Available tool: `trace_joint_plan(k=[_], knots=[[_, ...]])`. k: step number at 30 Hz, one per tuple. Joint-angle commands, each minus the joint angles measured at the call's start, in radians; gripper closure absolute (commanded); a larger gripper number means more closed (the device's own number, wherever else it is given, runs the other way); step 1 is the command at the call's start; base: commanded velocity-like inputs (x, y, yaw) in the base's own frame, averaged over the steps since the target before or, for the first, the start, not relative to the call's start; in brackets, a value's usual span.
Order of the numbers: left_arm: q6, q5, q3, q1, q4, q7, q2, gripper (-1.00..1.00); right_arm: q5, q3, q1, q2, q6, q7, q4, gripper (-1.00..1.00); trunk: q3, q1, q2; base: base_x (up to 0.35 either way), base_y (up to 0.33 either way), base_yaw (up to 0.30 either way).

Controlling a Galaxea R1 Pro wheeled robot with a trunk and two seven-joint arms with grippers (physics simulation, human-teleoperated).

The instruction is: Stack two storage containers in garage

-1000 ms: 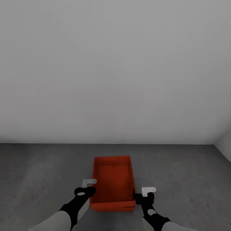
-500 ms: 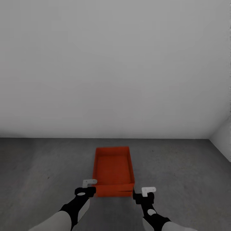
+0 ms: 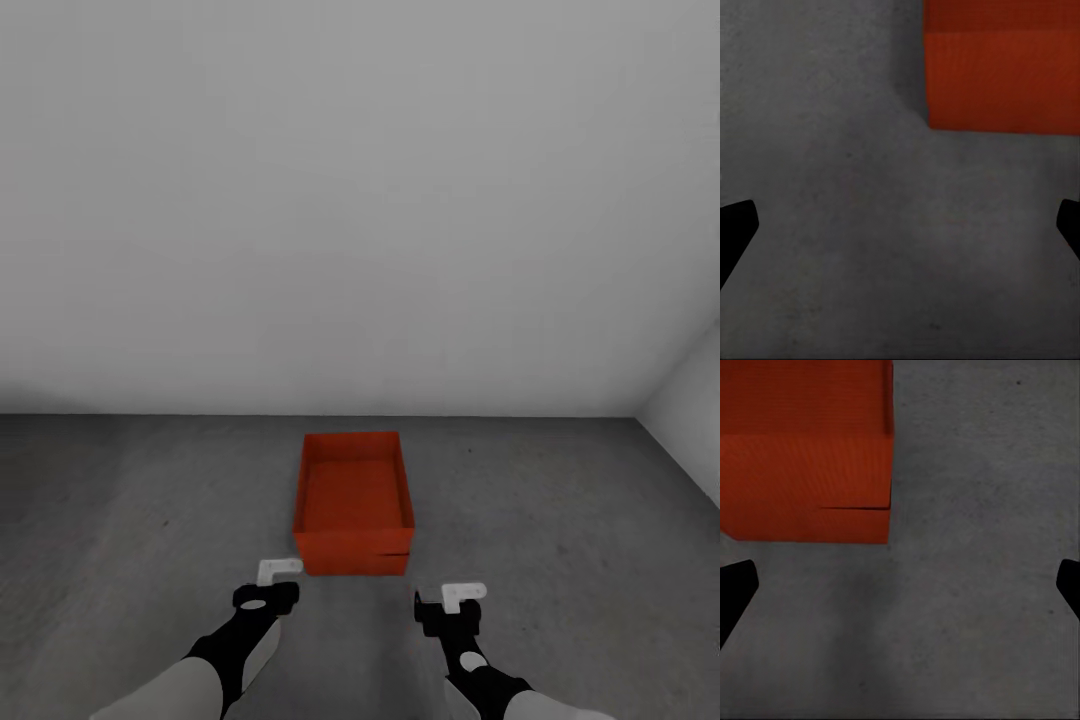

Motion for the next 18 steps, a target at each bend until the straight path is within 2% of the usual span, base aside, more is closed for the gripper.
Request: trace_joint_plan(k=[1,18], knots=[[0.004,0.010,-0.009,-0.001,-0.002,0.006,0.000,-1.00,-0.007,0.009,-0.001,0.000,-0.003,-0.004,0.001,-1.00,-0.001,0.000,-0.001,-0.346,0.000,0.000],[0.004,0.010,-0.010,0.000,0.000,0.006,0.001,-1.00,-0.007,0.009,-0.001,-0.001,-0.003,-0.004,0.001,-1.00,-0.001,0.000,-0.001,-0.346,0.000,0.000]])
